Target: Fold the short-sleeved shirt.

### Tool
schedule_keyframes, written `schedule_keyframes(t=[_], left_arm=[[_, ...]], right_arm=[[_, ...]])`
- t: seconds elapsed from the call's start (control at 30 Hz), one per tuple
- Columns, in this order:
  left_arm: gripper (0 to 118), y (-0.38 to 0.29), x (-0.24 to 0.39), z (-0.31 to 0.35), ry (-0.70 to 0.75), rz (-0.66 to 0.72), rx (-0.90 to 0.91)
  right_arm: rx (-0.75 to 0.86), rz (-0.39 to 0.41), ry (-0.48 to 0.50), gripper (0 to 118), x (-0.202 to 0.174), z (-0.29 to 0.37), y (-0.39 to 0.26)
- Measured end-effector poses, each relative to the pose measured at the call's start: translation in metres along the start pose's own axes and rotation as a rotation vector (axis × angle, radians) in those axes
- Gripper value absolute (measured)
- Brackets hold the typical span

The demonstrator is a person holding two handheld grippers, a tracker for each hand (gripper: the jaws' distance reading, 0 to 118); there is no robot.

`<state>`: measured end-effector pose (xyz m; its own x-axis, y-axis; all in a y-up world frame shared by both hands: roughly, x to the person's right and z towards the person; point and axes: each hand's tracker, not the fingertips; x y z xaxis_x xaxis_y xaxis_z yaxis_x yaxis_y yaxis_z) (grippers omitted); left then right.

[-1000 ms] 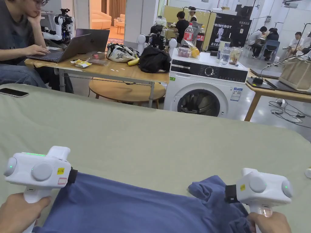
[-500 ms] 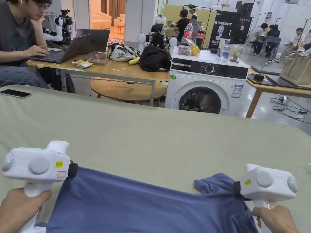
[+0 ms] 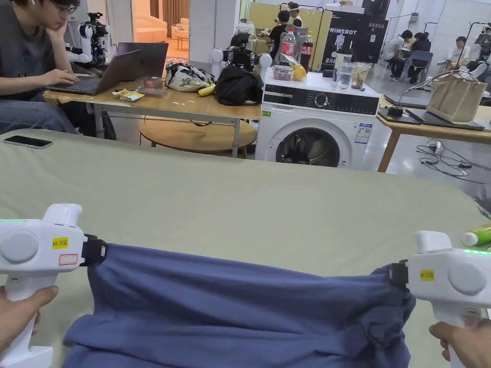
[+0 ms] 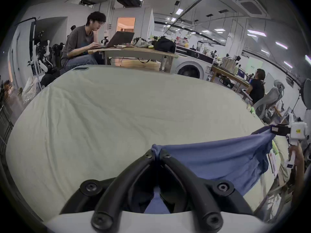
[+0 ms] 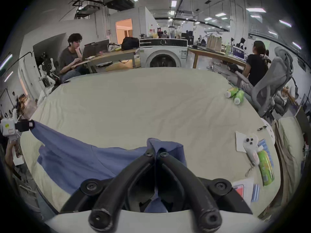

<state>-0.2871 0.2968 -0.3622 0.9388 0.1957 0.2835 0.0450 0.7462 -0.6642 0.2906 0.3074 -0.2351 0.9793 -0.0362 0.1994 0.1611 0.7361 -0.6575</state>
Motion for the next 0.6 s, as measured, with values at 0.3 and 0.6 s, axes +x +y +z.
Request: schedule_keyframes(t=[0.3,0.6], left_arm=[[0,-0.064,-0.012,0.012,-0.012,-0.003,-0.177],[0,-0.112,-0.009,-0.021,0.046,-0.006,-0.347]], right_arm=[[-0.147,0.041,-0.011,0,0.000,0.028,-0.078],[-0.314,0.078,-0.062,0,-0.001,-0.013,-0.129]])
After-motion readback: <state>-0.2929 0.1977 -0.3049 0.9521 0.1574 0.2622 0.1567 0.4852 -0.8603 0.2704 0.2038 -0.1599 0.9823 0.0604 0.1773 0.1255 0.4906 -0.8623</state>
